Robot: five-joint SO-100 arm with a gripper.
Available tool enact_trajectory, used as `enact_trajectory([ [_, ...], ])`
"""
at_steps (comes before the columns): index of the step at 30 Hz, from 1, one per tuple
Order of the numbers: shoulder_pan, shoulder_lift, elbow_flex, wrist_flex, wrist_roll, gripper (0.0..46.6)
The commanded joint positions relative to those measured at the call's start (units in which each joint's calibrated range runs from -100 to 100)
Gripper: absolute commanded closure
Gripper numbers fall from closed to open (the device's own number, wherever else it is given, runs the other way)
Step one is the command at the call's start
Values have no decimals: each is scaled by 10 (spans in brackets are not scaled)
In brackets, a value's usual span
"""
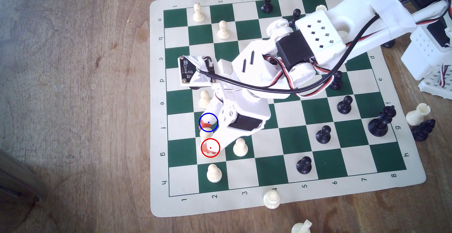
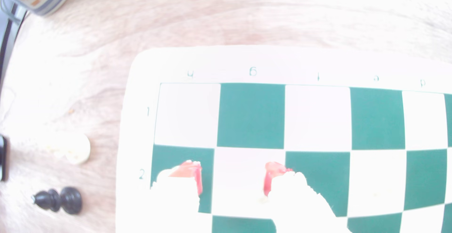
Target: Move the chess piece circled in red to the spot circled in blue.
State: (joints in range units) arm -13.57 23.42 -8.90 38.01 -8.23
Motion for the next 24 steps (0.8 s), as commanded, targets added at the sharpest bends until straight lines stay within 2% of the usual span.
enact_trajectory([
  [1,1,-23,-2,-7,2,351],
  [3,-1,-25,-2,-6,3,397],
  [8,-2,-26,1,-2,6,464],
  [18,-3,-50,-3,-1,2,464],
  [24,7,-83,-52,28,-2,464],
])
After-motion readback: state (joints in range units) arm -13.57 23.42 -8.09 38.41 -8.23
